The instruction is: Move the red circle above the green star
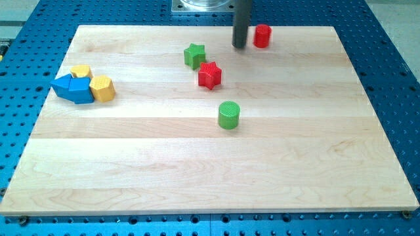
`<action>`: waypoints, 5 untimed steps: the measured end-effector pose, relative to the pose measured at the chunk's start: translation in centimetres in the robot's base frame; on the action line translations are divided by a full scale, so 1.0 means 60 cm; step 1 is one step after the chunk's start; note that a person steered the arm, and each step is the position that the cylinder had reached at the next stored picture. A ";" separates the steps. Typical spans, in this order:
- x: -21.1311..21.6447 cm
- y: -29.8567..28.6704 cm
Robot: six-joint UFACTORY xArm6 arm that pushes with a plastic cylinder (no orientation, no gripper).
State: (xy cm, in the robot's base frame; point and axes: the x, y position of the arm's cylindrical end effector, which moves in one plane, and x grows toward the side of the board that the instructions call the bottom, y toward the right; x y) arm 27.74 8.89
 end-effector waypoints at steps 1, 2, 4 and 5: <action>-0.029 0.163; -0.059 0.238; -0.067 -0.036; -0.088 -0.091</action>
State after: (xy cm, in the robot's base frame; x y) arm 22.47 3.43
